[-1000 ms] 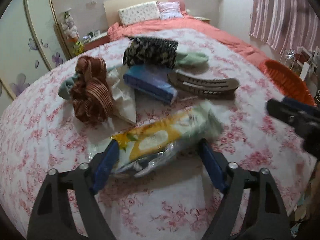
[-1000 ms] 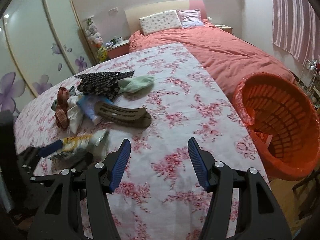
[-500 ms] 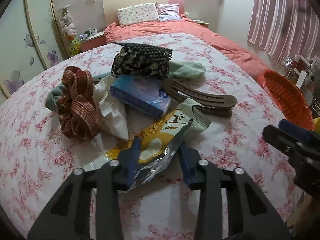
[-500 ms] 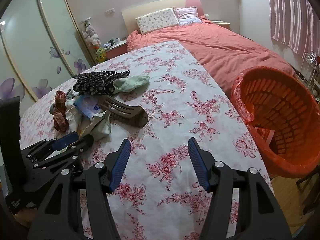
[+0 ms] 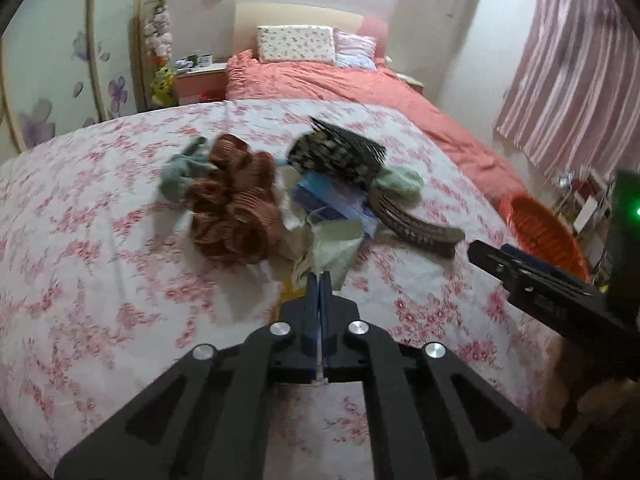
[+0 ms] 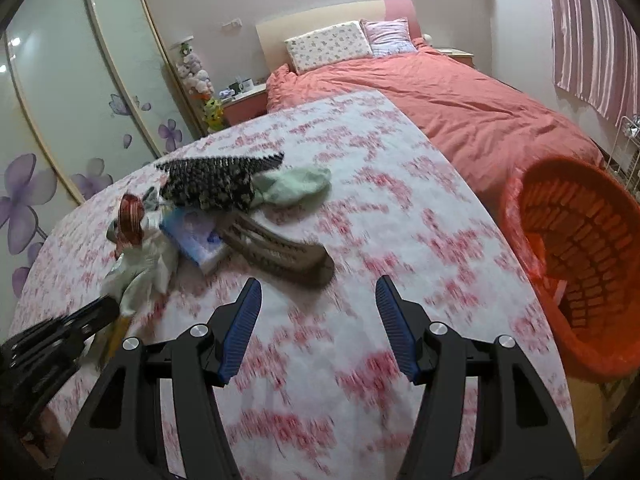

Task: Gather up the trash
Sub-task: 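Grasp the brown slotted shoe horn with the right tool while the left tool holds the wrapper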

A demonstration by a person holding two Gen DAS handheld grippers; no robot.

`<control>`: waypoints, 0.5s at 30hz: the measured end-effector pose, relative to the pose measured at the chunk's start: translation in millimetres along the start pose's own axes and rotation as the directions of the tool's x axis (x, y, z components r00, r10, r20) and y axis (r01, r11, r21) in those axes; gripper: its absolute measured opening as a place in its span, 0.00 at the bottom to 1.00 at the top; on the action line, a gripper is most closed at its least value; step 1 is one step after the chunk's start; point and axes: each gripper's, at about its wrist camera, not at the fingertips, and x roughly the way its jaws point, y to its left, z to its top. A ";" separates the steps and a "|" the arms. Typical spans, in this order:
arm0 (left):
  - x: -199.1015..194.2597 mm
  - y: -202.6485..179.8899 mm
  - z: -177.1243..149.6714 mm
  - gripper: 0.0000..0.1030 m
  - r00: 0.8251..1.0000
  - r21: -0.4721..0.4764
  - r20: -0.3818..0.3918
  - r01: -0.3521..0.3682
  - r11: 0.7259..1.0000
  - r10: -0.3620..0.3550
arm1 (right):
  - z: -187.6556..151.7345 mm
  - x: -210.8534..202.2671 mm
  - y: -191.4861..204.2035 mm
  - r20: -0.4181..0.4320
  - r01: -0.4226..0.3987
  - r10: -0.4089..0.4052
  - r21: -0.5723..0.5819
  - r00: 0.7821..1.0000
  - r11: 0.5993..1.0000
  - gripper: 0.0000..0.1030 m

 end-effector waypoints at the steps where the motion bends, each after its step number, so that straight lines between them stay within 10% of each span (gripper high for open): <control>1: -3.0 3.8 1.6 0.02 1.000 -0.012 0.007 -0.006 1.000 0.006 | 4.2 4.3 1.6 0.001 -0.007 0.007 0.001 1.000 1.000 0.58; 11: -13.2 34.2 8.4 0.02 0.999 -0.083 0.027 -0.034 0.996 0.037 | 15.5 51.3 17.2 -0.109 -0.032 0.025 -0.067 0.994 0.997 0.54; 15: -10.3 38.1 6.2 0.02 0.999 -0.098 0.018 -0.028 0.995 0.030 | 7.5 43.0 24.8 -0.184 -0.160 0.143 -0.084 0.973 0.984 0.44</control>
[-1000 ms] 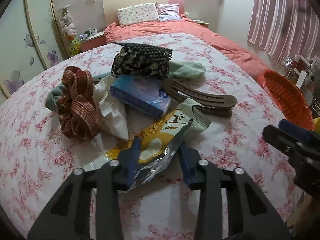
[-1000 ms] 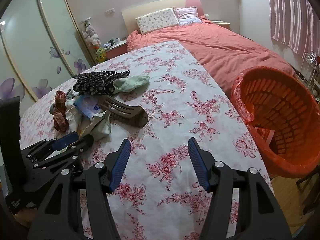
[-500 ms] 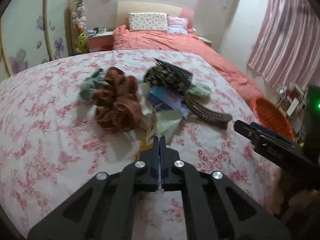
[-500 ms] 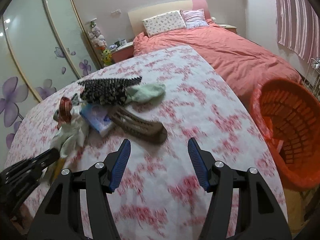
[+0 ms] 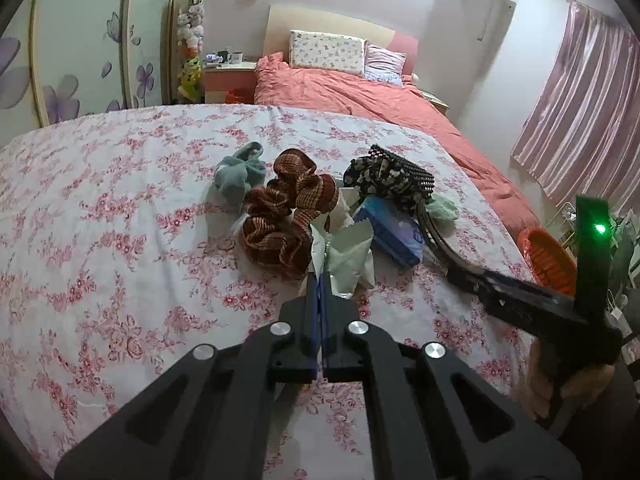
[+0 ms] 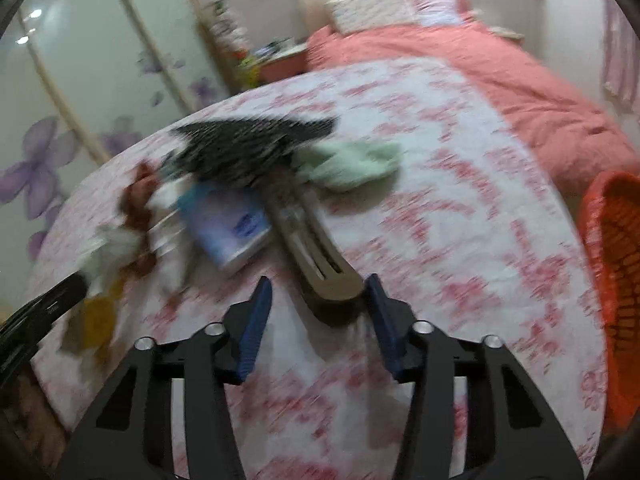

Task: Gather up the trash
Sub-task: 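Grasp the brown slotted shoe horn with the right tool while the left tool holds the wrapper, then lift the snack wrapper with the left tool while the right tool holds the shoe horn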

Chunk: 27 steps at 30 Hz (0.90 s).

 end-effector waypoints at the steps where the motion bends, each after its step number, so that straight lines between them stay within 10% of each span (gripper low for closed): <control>1: 0.2 0.6 -0.5 0.02 1.000 -0.004 -0.002 0.004 1.000 -0.004 | -2.0 -1.2 1.9 -0.003 -0.005 0.005 -0.008 1.000 1.000 0.44; 17: 20.6 -10.7 -20.8 0.11 0.998 0.005 -0.067 0.015 1.000 -0.014 | 1.0 12.5 23.1 0.056 0.169 -0.164 -0.100 0.985 0.981 0.33; 27: 18.2 -7.4 -34.2 0.47 0.996 0.028 -0.086 -0.008 1.000 0.011 | -10.8 -9.8 -12.4 0.051 0.273 -0.272 -0.004 0.961 0.962 0.34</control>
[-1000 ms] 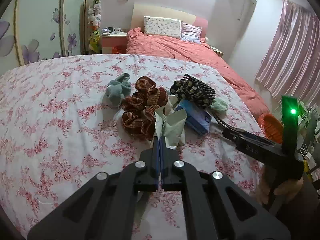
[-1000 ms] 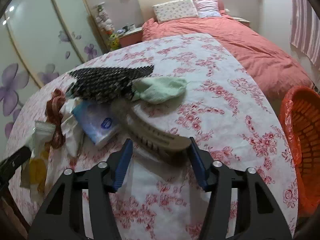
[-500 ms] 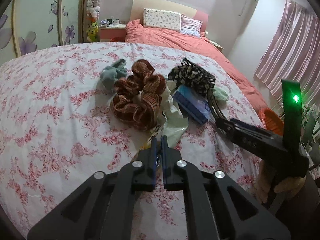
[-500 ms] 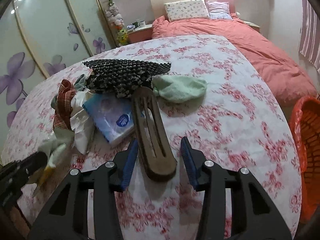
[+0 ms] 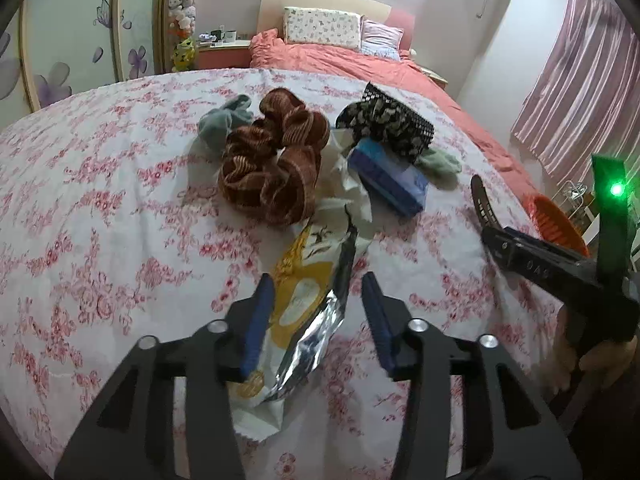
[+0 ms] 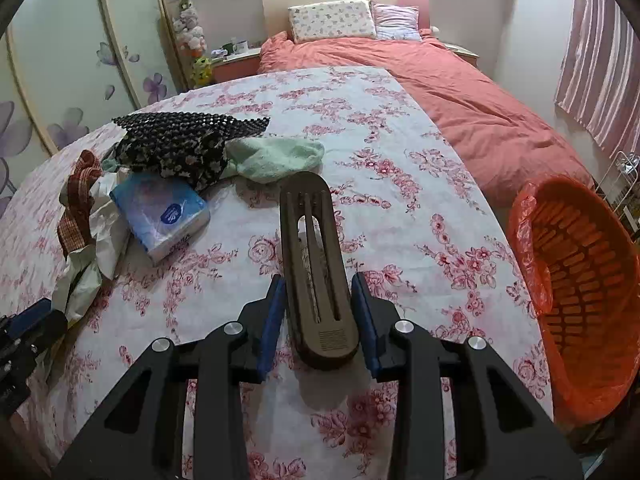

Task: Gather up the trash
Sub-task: 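Lift the snack wrapper with the left tool while the right tool holds the shoe horn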

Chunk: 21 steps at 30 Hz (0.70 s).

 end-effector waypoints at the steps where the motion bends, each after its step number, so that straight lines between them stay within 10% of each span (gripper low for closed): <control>1: 0.4 0.5 -1.9 0.49 1.000 0.005 -0.004 -0.005 1.000 0.005 | -0.3 0.0 0.6 0.000 -0.002 0.002 -0.001 1.000 1.000 0.34; 21: 26.2 -24.1 10.9 0.36 0.997 0.044 0.005 -0.073 0.996 0.073 | 7.4 8.2 -3.0 0.015 0.006 -0.006 0.008 1.000 1.000 0.34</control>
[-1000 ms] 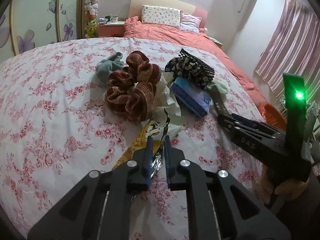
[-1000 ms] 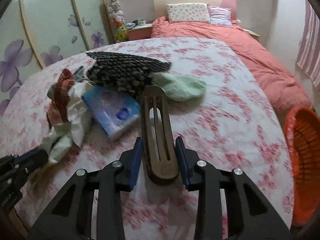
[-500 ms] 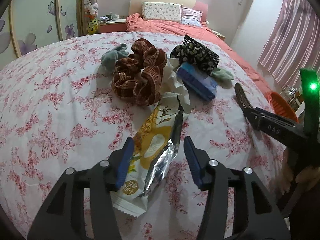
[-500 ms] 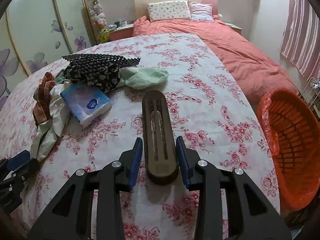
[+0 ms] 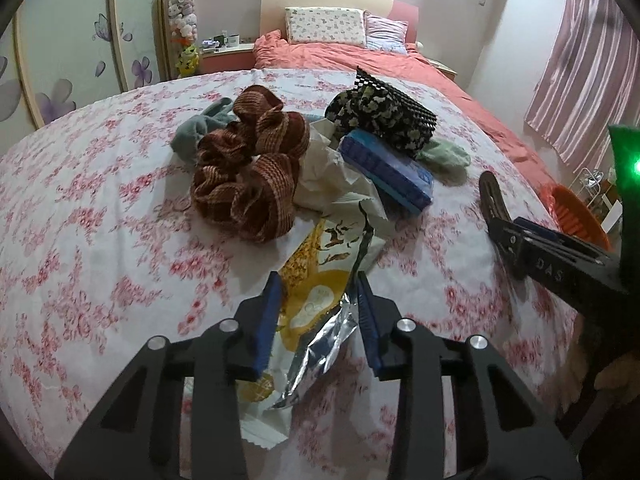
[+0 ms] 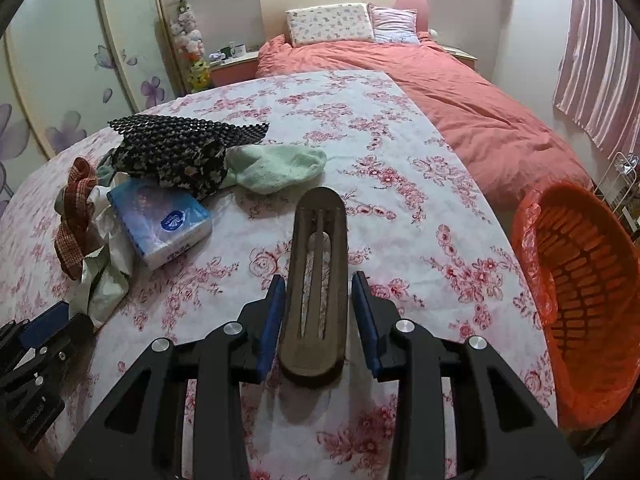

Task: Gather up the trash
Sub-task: 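Lift the snack wrapper with the left tool while the right tool holds the shoe horn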

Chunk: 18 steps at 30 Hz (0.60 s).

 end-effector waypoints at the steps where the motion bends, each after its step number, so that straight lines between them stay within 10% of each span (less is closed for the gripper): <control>1: 0.1 0.3 -0.2 0.37 1.000 0.004 0.002 -0.001 1.000 0.001 | 0.7 -0.4 -0.1 -0.001 -0.002 0.002 0.001 1.000 1.000 0.34; 18: 0.3 12.6 -3.6 0.59 0.999 -0.050 0.011 0.034 0.998 -0.033 | -2.3 1.4 -1.7 0.002 -0.005 0.005 0.011 1.000 1.000 0.35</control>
